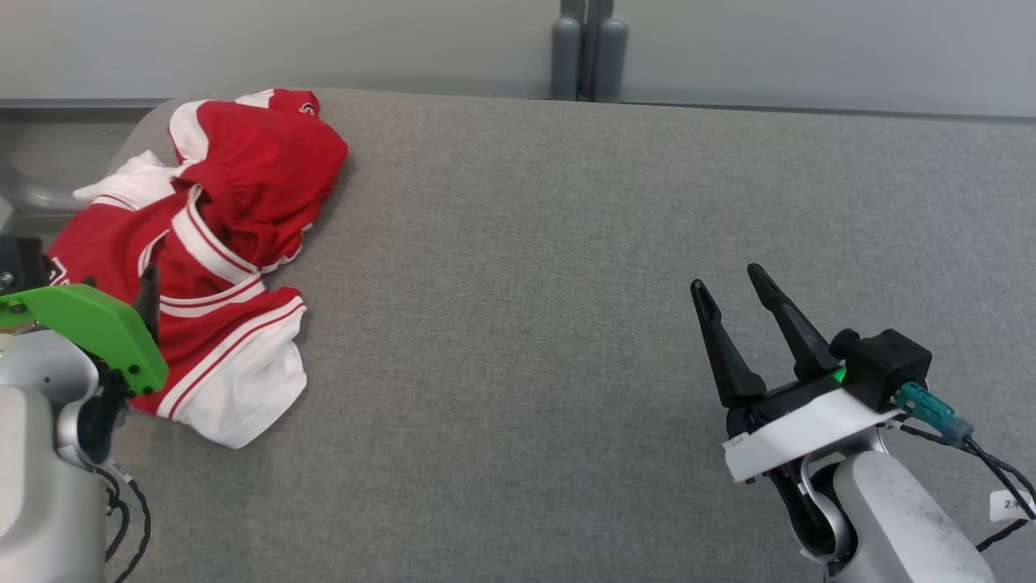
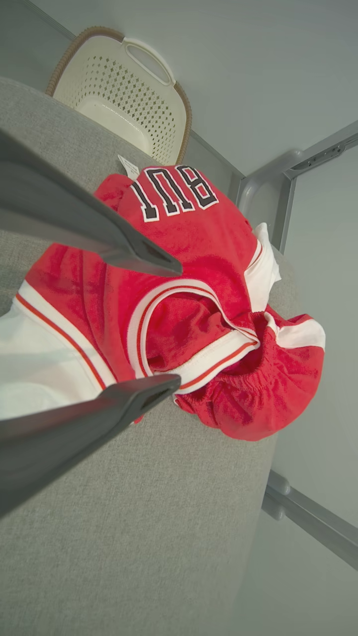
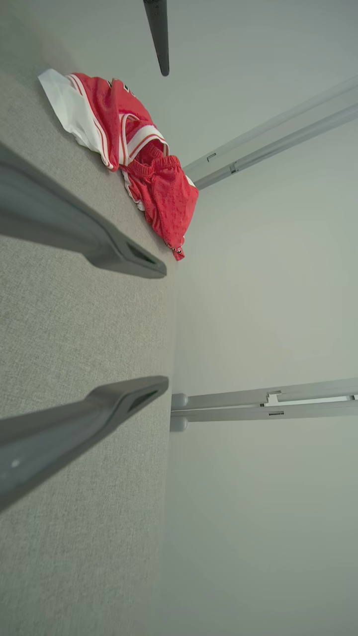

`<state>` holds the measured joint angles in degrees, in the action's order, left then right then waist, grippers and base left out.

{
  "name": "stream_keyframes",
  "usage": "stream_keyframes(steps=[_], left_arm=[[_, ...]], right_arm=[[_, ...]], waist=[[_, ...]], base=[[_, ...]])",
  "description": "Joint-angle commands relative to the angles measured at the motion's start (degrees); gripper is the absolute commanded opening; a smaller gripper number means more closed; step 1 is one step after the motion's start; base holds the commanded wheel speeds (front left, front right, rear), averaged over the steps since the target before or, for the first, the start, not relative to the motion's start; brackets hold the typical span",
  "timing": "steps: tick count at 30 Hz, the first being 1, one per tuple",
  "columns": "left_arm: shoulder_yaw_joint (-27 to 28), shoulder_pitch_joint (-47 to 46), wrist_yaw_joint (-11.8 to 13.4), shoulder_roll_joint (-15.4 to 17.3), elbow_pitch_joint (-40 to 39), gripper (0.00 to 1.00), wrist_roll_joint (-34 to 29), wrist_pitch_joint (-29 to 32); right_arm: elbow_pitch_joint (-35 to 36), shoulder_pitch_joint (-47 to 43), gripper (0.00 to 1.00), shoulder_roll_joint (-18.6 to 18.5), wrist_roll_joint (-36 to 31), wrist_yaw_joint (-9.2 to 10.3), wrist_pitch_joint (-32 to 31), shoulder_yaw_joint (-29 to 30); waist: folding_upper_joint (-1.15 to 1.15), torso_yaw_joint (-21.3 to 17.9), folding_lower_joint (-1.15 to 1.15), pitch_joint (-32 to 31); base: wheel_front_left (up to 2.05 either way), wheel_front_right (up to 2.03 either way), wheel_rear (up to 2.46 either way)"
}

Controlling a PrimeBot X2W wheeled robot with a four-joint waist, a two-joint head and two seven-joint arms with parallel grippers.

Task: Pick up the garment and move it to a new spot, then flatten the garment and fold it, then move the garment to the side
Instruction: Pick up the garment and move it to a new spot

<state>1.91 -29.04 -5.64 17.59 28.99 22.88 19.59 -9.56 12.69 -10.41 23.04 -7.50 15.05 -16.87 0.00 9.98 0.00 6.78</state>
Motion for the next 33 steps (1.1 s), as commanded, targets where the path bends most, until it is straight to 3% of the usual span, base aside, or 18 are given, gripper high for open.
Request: stream_keyframes(steps=[1,12,19,20,21,22,27,33], left_arm=[[0.49,-1.74,-0.41,1.17,2.03,1.0,1.39,1.83],[1.36,-5.38,-1.34,5.73,18.74,1.0,6.1,9.78],[-0.99,-5.71,-1.68,6.75,25.06,1.0,6.22,14.26],[-1.3,-5.76,-1.75,6.72,25.44,0.77,6.41,14.42],[-1.64,-5.79,-1.8,6.73,25.68,0.25,6.5,14.41],[-1.98,-5.8,-1.83,6.82,25.89,0.0,6.57,14.42],[-4.5,-5.39,-1.85,7.82,24.36,0.0,6.91,13.0],[-11.95,-4.0,-1.87,10.91,17.99,0.0,6.61,11.89]], right_arm=[[0.43,1.19,1.0,-0.36,0.3,0.02,0.17,0.0],[-0.02,3.54,1.0,-0.87,1.08,0.01,0.18,-1.08],[-0.51,3.01,1.0,-1.19,1.44,0.02,0.17,-1.39],[-0.66,2.73,1.0,-1.21,1.45,0.02,0.17,-1.36],[-0.78,2.56,1.0,-1.17,1.45,0.02,0.17,-1.29],[-0.92,2.34,1.0,-1.09,1.46,0.02,0.17,-1.22],[-1.48,1.56,1.0,-0.44,1.43,0.02,0.17,-1.67],[-2.6,-0.88,1.0,0.54,1.08,0.02,0.17,-1.73]], waist=[[0.0,-6.09,0.0,5.27],[0.0,-12.84,0.0,7.34],[0.0,-14.17,0.0,6.56],[0.0,-14.15,0.0,6.3],[0.0,-14.09,0.0,6.07],[0.0,-13.96,0.0,5.74],[0.0,-12.99,0.0,3.28],[0.0,-10.93,0.0,-2.93]], base=[[0.0,0.0,0.0],[0.0,0.0,0.0],[0.0,0.0,0.0],[0.0,0.0,0.0],[0.0,0.0,0.0],[0.0,0.0,0.0],[0.0,0.0,0.0],[0.0,0.0,0.0]])
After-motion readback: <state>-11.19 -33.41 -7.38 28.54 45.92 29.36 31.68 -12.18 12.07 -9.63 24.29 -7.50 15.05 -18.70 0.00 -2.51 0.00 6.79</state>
